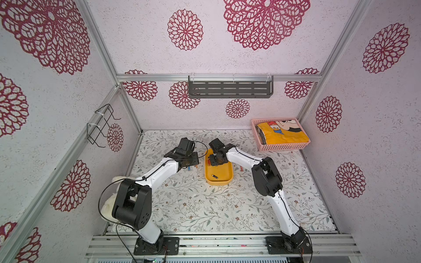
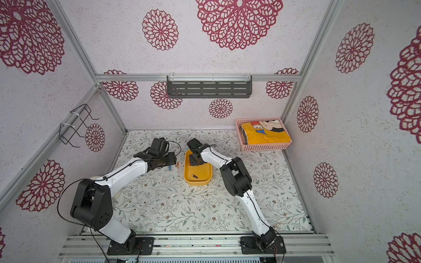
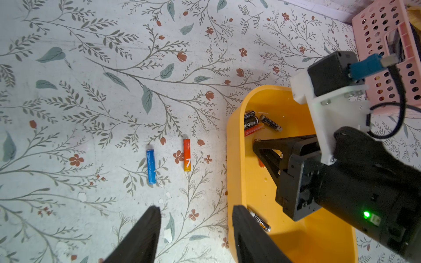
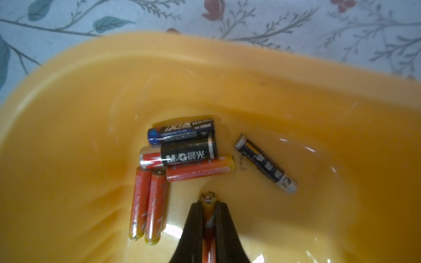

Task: Take the batteries out of the storage box
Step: Pick up the battery from the storage box, then place the battery at the center of the board.

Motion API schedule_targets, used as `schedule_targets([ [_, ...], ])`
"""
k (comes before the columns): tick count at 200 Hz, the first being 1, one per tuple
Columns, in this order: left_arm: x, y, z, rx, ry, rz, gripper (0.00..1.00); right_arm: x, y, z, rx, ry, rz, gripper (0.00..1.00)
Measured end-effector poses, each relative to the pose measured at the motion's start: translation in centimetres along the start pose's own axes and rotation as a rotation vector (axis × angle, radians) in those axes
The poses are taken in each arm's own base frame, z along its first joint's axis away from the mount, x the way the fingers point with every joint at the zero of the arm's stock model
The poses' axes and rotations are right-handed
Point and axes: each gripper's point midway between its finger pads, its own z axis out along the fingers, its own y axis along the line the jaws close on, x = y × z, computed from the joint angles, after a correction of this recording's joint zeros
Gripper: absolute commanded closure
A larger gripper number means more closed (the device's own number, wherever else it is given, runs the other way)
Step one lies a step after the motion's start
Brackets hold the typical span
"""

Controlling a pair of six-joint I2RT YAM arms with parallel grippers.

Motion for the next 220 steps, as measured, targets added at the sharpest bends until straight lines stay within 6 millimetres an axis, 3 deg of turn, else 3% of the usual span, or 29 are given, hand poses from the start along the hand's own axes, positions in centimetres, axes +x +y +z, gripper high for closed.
schedule_targets([
  [40, -0.7, 0.3, -0.9, -0.017, -0.03, -0.005, 0.46, 1.5, 0.0, -1.5, -0.087, 0.006, 0.059, 1.0],
  [74, -2.1, 0.2, -3.4, -0.026, -0.101, -0.006, 0.46, 1.2, -1.4, -6.0, -0.178, -0.071, 0.14, 1.0],
  [101, -3.3, -1.0, -4.7, -0.043, -0.127, 0.023, 0.46, -0.9, -4.2, -10.8, -0.224, -0.198, 0.204, 1.0],
  [133, -4.7, -5.5, -5.2, -0.009, -0.149, 0.083, 0.46, -1.4, -10.9, -14.8, -0.164, -0.308, 0.301, 1.0],
  [153, -4.6, -8.1, -4.2, 0.016, -0.138, 0.115, 0.46, -0.2, -15.5, -14.9, -0.068, -0.315, 0.354, 1.0],
  [178, -3.7, -9.9, -2.3, 0.044, -0.093, 0.129, 0.46, 2.7, -20.5, -13.2, 0.06, -0.261, 0.407, 1.0],
  [220, -2.6, -10.4, -0.3, 0.051, -0.027, 0.124, 0.46, 6.4, -24.2, -10.1, 0.175, -0.155, 0.426, 1.0],
])
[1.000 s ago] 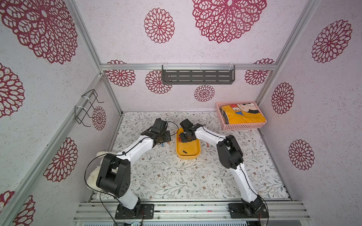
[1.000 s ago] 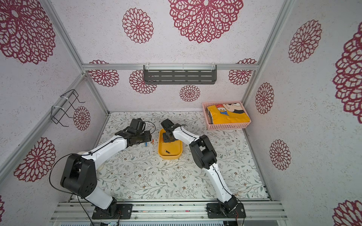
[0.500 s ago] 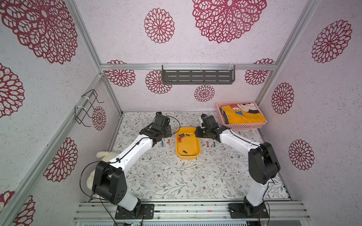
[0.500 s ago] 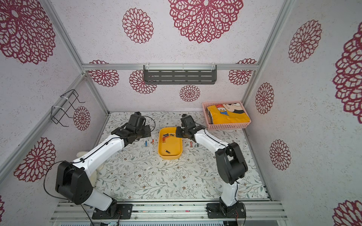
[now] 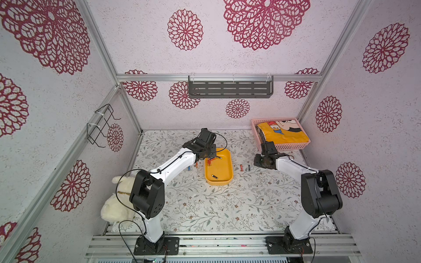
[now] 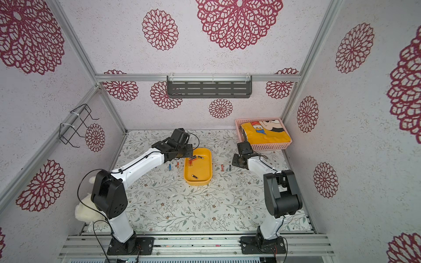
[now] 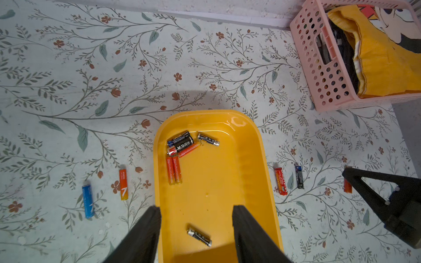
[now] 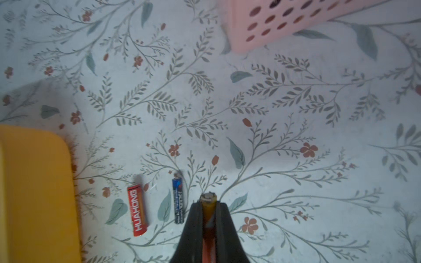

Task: Take the batteries out of the storage box
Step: Place the battery at the center of the board.

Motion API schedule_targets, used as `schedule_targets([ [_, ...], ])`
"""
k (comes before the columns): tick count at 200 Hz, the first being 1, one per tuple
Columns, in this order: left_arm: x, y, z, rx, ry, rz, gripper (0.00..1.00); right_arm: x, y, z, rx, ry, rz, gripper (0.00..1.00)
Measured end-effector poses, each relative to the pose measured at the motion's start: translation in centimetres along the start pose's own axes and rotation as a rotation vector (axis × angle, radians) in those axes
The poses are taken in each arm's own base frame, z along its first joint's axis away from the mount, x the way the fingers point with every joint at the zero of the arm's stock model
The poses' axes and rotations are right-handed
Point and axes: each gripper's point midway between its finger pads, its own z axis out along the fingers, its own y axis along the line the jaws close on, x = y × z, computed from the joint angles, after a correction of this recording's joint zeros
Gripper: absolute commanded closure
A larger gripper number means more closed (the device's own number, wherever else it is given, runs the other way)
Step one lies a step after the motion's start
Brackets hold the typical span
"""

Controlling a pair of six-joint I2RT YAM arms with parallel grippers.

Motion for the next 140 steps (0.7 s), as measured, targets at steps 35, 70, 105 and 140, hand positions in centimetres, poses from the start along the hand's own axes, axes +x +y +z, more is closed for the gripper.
schedule_targets([
  [35, 0.8, 0.3, 0.4, -0.013, 0.031, 0.006, 0.46, 1.4, -0.9, 2.4, 0.039, 0.055, -0.018, 1.0],
  [70, 1.6, 0.6, 1.2, -0.032, 0.067, 0.012, 0.47, 1.8, -0.9, 4.2, 0.051, 0.087, -0.03, 1.0],
  [105, 2.3, 0.9, 1.7, -0.046, 0.091, 0.017, 0.47, 1.4, -0.7, 4.6, 0.049, 0.081, -0.036, 1.0],
  [140, 2.5, 1.0, 1.8, -0.053, 0.102, 0.019, 0.46, 1.3, -0.7, 4.6, 0.048, 0.078, -0.036, 0.84],
])
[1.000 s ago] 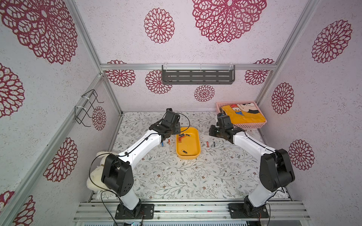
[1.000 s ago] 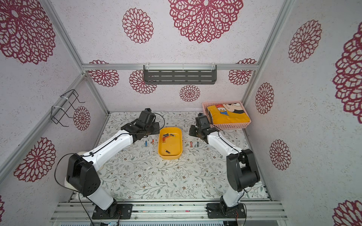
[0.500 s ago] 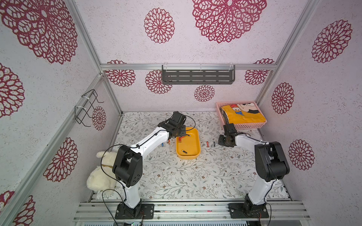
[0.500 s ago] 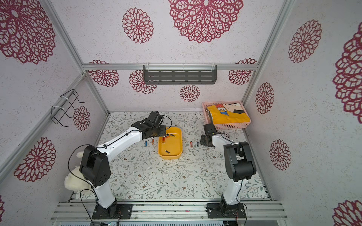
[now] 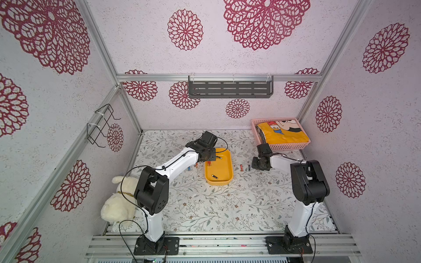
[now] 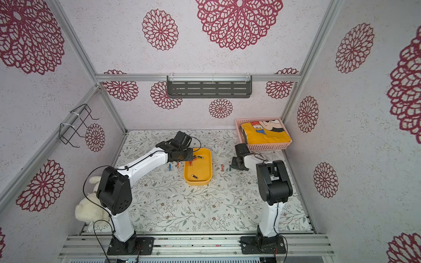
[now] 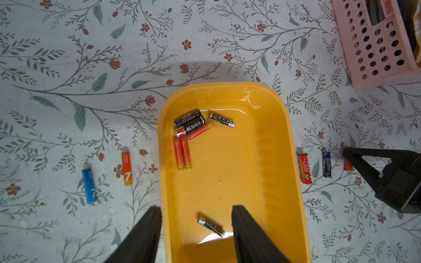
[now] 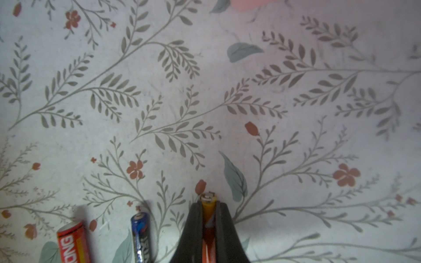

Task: Take the batteries out of the storage box
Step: Place the battery at the center of the board.

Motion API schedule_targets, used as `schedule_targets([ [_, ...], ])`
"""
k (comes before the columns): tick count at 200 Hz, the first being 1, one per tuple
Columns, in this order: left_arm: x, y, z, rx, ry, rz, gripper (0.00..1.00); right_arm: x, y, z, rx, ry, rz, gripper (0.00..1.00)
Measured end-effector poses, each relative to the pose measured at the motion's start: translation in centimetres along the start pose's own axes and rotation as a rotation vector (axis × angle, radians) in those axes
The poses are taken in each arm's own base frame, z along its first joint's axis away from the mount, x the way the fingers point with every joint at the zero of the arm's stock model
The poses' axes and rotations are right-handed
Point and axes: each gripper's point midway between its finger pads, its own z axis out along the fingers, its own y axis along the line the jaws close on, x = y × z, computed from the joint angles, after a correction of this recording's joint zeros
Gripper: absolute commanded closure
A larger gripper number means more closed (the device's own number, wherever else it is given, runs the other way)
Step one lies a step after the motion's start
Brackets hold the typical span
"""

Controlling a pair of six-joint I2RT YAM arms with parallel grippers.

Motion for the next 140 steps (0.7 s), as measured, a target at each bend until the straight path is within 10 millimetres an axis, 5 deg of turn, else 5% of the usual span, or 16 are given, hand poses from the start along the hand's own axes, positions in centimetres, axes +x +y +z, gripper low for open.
schedule_targets([
  [28, -0.8, -0.5, -0.2, 0.007, -0.004, -0.001, 0.46, 0.1, -0.1, 0.0, 0.002, 0.005, -0.005, 0.7],
  [62, -2.4, -1.9, -0.4, 0.032, -0.013, -0.005, 0.48, 0.0, 0.0, -0.2, 0.002, 0.011, -0.009, 0.66],
  [91, -2.9, -2.8, 1.7, 0.019, 0.014, -0.023, 0.51, -0.6, 0.2, -1.4, -0.005, -0.003, -0.008, 0.63],
  [115, -2.0, -3.2, 4.3, -0.014, 0.073, -0.042, 0.54, -2.1, 0.6, -4.0, -0.03, -0.064, -0.003, 0.61],
  [140, -0.6, -3.6, 6.5, -0.047, 0.132, -0.057, 0.58, -4.5, 1.6, -9.0, -0.095, -0.216, 0.004, 0.56],
])
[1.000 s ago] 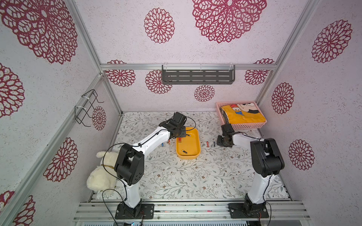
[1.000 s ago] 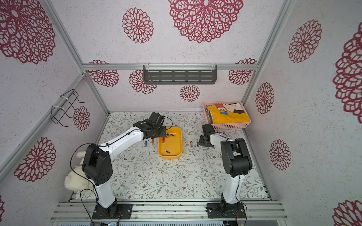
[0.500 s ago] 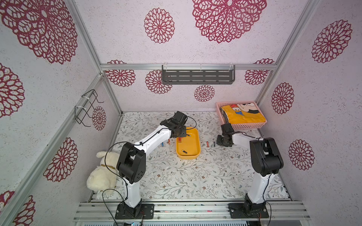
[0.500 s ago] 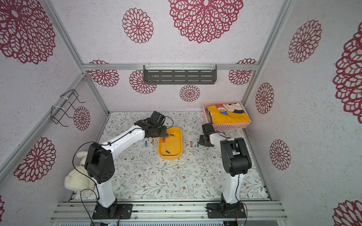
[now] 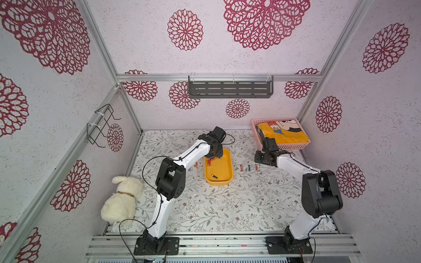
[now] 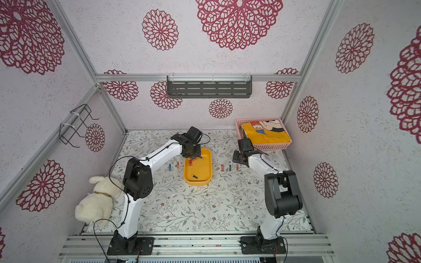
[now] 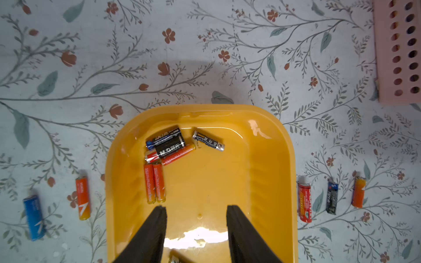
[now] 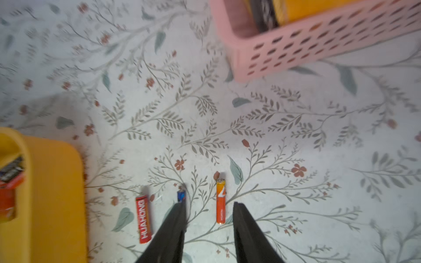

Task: Take the batteries out of the storage box
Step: Place the battery at the center of the board, then pick up the battery from the storage box.

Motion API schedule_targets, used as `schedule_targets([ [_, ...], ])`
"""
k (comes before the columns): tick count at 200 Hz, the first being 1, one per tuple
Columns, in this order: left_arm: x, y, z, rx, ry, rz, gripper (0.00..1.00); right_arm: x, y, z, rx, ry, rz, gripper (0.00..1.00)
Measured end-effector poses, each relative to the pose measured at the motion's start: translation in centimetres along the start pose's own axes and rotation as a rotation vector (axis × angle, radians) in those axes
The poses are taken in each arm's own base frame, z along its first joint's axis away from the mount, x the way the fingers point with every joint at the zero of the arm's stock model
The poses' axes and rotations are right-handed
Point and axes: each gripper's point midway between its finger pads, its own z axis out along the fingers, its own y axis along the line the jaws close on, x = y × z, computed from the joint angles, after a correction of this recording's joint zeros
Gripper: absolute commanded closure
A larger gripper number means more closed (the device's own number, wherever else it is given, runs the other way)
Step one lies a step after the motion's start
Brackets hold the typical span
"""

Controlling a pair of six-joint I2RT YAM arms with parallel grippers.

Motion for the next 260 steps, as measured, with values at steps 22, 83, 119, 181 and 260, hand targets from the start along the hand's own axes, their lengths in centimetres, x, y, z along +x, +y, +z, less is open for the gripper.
schedule_targets([
  [22, 0.9, -0.5, 1.2, -0.022, 0.035, -0.005, 0.58, -1.7, 1.2, -3.8, -0.066, -0.136, 0.001, 0.56],
  [83, 1.4, 0.0, 3.5, -0.112, 0.071, -0.01, 0.59, 0.3, 2.7, -6.4, -0.173, -0.263, -0.02, 0.49],
  [119, 2.3, 1.2, 4.8, -0.175, 0.1, -0.007, 0.6, 0.4, 2.6, -6.3, -0.181, -0.279, -0.018, 0.49],
  [181, 2.7, 2.3, 5.5, -0.212, 0.113, -0.01, 0.6, 0.2, 2.7, -6.3, -0.188, -0.296, -0.016, 0.48],
  [260, 3.3, 3.4, 6.2, -0.246, 0.126, -0.009, 0.61, 0.2, 2.7, -6.3, -0.188, -0.297, -0.016, 0.48],
])
